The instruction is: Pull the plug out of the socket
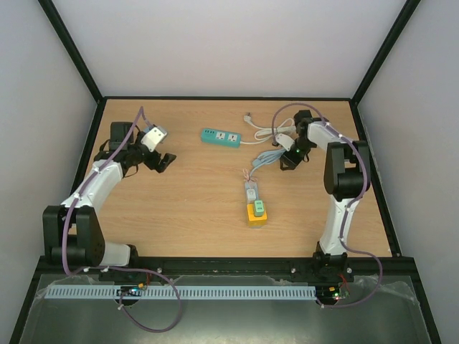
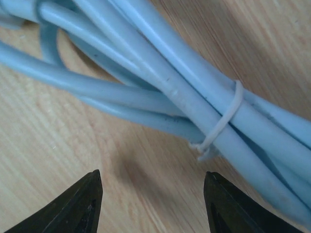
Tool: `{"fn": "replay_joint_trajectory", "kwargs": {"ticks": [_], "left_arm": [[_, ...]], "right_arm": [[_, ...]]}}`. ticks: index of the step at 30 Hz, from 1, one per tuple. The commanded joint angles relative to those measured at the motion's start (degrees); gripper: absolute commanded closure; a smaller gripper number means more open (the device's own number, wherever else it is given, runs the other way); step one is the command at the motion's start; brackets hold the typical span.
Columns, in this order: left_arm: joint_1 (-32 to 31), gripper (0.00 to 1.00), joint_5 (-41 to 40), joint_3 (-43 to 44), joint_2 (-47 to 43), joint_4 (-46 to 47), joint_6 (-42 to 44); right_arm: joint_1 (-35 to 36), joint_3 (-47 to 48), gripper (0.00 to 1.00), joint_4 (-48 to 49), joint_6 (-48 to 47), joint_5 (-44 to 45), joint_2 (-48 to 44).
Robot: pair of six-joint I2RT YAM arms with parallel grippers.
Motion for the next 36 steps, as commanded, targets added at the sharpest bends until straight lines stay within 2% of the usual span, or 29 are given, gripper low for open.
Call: {"fn": "replay_joint_trajectory", "kwargs": {"ticks": [1, 16, 27, 36], "left_arm": [[-0.3, 0.00, -0.2, -0.6, -1.7, 1.1, -0.1], [-0.3, 0.00, -1.2, -0.3, -2.6, 1.2, -0.4], [-0.2, 0.00, -0.7, -0.2, -2.6, 0.7, -0.6], [0.9, 0.01, 2.0, 0.3, -2.0, 0.2, -1.6]], "right_arm": [[1.0, 1.7, 0.44, 2.5, 2.5, 0.7, 3.6], [8.6, 3.8, 0.46, 6.1, 4.8, -1.1, 7.3], [15.1, 8.6, 0.47, 5.5, 5.7, -4.9, 9.4], [22.0, 11.3, 0.46, 5.2, 6.2, -8.5, 10.6]]}}
